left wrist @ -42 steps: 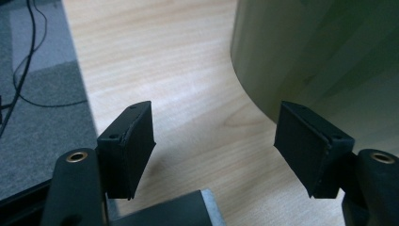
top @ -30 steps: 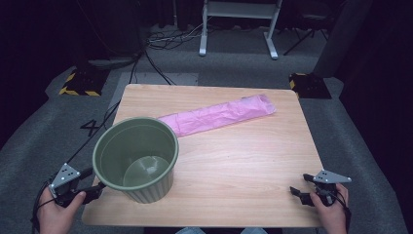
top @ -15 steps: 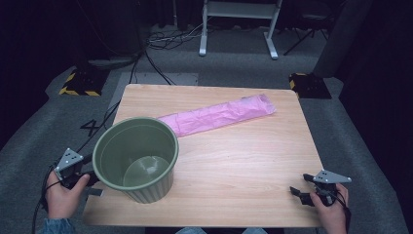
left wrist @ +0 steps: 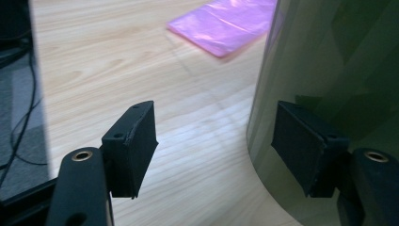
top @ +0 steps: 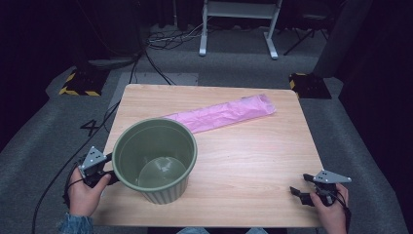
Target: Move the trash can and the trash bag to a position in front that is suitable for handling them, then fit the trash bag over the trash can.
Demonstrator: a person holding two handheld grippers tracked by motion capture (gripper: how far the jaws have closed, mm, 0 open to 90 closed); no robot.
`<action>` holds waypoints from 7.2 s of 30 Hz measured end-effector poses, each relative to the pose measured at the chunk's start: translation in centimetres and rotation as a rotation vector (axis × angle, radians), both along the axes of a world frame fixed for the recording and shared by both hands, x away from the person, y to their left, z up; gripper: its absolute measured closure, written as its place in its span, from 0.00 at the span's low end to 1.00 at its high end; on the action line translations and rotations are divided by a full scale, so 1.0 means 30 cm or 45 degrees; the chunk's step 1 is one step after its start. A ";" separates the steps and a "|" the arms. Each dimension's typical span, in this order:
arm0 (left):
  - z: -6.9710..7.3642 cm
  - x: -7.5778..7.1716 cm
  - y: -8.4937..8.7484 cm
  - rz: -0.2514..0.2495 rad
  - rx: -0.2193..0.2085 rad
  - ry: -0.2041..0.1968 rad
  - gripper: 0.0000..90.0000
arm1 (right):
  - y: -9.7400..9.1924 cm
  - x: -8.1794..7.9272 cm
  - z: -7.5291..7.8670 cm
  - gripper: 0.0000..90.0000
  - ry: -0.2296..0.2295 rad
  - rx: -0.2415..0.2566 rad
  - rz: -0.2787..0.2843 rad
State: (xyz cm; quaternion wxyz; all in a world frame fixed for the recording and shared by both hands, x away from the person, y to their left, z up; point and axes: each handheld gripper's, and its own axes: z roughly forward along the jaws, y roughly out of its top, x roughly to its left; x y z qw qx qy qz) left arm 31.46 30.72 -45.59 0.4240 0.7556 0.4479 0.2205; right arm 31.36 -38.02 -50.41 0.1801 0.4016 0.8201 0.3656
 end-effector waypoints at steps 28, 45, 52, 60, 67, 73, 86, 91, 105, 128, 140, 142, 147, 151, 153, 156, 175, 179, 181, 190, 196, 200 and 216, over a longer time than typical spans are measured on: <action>-0.012 0.009 -0.296 -0.228 -0.009 0.053 0.29 | 0.001 0.002 0.000 0.21 0.000 0.002 0.000; -0.047 -0.020 -0.461 -0.211 -0.027 0.066 0.21 | 0.165 -0.041 0.074 0.23 -0.029 0.070 0.008; -0.046 -0.028 -0.519 -0.203 -0.016 0.056 0.24 | 0.256 -0.066 0.102 0.25 -0.063 0.092 0.094; -0.051 -0.022 -0.591 -0.266 -0.042 0.061 0.25 | 0.333 -0.093 0.094 0.26 -0.075 0.081 0.179; -0.046 -0.013 -0.646 -0.319 -0.001 0.043 0.29 | 0.352 -0.100 0.108 0.28 -0.101 0.077 0.190; -0.042 -0.006 -0.671 -0.335 0.015 0.042 0.29 | 0.320 -0.078 0.121 0.28 -0.149 0.104 0.089; -0.029 0.004 -0.629 -0.321 0.018 0.044 0.26 | 0.350 -0.042 0.105 0.31 -0.150 0.118 0.138; -0.008 0.020 -0.601 -0.304 0.047 0.021 0.26 | 0.330 -0.034 0.084 0.29 -0.120 0.106 0.119; 0.005 0.203 -0.531 -0.279 0.098 -0.039 0.25 | 0.276 0.007 0.010 0.28 -0.022 0.052 0.022; -0.147 0.536 -0.394 -0.119 0.096 0.027 0.30 | 0.274 0.005 0.000 0.29 -0.012 0.012 -0.008; -0.155 0.566 -0.405 -0.107 0.149 0.145 0.46 | 0.274 0.006 0.000 0.29 -0.011 0.015 -0.007; -0.154 0.565 -0.402 -0.118 0.150 0.137 0.55 | 0.274 0.006 0.000 0.29 -0.011 0.015 -0.006; -0.153 0.560 -0.390 -0.105 0.143 0.135 0.87 | 0.274 0.005 0.000 0.29 -0.012 0.016 -0.007; -0.146 0.523 -0.391 -0.105 0.140 0.163 0.97 | 0.274 0.006 0.000 0.29 -0.010 0.015 -0.006; -0.141 0.489 -0.394 -0.118 0.134 0.192 0.98 | 0.274 0.006 0.000 0.29 -0.010 0.015 -0.006; -0.133 0.426 -0.399 -0.143 0.131 0.229 0.99 | 0.274 0.006 0.000 0.29 -0.010 0.016 -0.006; 0.011 0.097 -0.447 -0.193 0.170 0.156 0.38 | 0.272 0.010 0.000 0.28 -0.009 0.016 0.012; 0.037 0.156 -0.489 -0.226 0.183 0.127 0.29 | 0.272 0.010 0.000 0.28 -0.008 0.016 0.013; 0.037 0.196 -0.516 -0.250 0.195 0.111 0.27 | 0.272 0.010 0.000 0.28 -0.008 0.016 0.013; -0.052 0.359 -0.577 -0.296 0.181 0.108 0.18 | 0.272 0.010 0.000 0.28 -0.008 0.016 0.013; -0.104 0.415 -0.603 -0.340 0.230 0.171 0.19 | 0.272 0.010 0.000 0.28 -0.009 0.015 0.012; -0.136 0.443 -0.627 -0.361 0.254 0.228 0.19 | 0.272 0.010 0.000 0.28 -0.009 0.016 0.011; -0.112 0.441 -0.595 -0.251 0.195 0.296 0.99 | 0.273 0.010 0.000 0.28 -0.008 0.016 0.010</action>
